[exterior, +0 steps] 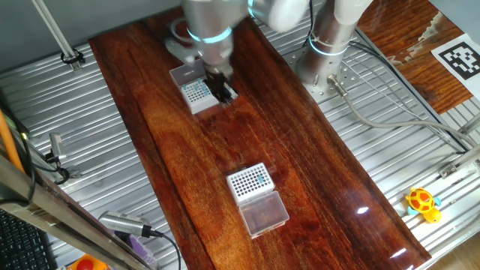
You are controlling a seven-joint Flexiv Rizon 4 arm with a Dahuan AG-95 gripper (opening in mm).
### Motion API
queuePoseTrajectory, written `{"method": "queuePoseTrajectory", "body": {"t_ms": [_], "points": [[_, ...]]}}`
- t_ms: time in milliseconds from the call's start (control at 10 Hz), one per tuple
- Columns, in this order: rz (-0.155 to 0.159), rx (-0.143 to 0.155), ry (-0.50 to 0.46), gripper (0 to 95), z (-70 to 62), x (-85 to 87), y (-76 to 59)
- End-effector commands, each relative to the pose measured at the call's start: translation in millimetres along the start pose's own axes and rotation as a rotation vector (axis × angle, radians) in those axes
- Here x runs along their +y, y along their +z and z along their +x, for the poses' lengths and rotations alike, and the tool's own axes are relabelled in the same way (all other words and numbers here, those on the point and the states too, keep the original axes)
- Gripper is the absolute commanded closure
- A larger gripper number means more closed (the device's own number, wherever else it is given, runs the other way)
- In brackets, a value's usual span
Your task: Transfer all medium pipette tips from one holder to another
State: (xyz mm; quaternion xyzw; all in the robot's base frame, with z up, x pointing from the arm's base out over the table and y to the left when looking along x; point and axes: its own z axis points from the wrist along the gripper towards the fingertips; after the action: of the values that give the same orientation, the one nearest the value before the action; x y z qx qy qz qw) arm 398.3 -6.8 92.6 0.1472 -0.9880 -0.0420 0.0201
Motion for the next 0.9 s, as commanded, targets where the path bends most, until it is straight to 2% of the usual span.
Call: {"method": "queuePoseTrajectory", "body": {"t_ms": [100, 200, 300, 400, 500, 600, 700, 900], "points": [[-0.003, 0.011, -0.254, 95.0, -8.5, -80.9, -0.5], [-0.001, 0.017, -0.289, 95.0, -15.3, -98.4, -4.3], [-0.002, 0.024, -0.309, 95.0, -18.9, -108.3, -6.9], [-0.002, 0.026, -0.31, 95.0, -19.9, -111.0, -8.2], [-0.001, 0.027, -0.303, 95.0, -19.7, -111.0, -8.1], [-0.005, 0.023, -0.294, 76.0, -20.0, -110.5, -7.9], [-0.016, 0.018, -0.278, 76.0, -20.2, -106.8, -8.0], [-0.014, 0.013, -0.233, 76.0, -19.8, -90.8, -6.3]]}}
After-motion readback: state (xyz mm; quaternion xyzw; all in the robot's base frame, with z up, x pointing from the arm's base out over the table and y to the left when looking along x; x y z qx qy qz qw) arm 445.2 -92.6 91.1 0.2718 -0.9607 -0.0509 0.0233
